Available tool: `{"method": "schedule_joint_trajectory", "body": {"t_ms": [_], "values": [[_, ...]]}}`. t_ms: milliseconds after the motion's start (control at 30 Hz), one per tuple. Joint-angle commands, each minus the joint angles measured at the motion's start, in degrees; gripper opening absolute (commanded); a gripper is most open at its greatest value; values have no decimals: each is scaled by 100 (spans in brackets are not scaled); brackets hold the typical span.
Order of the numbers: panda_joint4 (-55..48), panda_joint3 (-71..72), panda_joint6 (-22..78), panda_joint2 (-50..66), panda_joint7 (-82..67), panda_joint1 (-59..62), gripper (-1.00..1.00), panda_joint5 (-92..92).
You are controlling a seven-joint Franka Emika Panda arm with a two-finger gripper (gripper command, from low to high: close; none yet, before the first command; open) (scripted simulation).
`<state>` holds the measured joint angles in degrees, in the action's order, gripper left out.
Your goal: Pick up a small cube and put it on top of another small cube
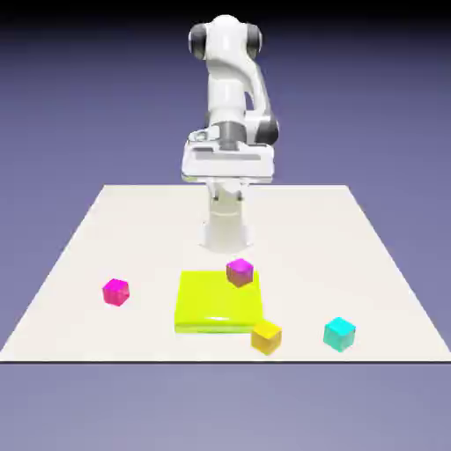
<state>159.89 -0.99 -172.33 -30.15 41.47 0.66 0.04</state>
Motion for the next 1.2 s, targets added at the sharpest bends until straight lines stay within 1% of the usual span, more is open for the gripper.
{"method": "schedule_joint_trajectory", "body": {"t_ms": [0,667,733,900,933,967,1133,1167], "values": [[-93,-83,139,208,-82,112,0,3],[-1940,-1732,2916,4361,-1727,2348,0,73],[-1960,-1749,2946,4405,-1744,2372,0,73],[-1964,-1375,1951,5423,-2029,2690,0,494],[-1964,-1375,1951,5424,-2029,2690,-100,494],[-1964,-1375,1951,5424,-2029,2690,-100,494],[-1960,-1749,2945,4405,-1744,2372,-100,74],[-1960,-1749,2946,4405,-1744,2372,-100,73]]}}
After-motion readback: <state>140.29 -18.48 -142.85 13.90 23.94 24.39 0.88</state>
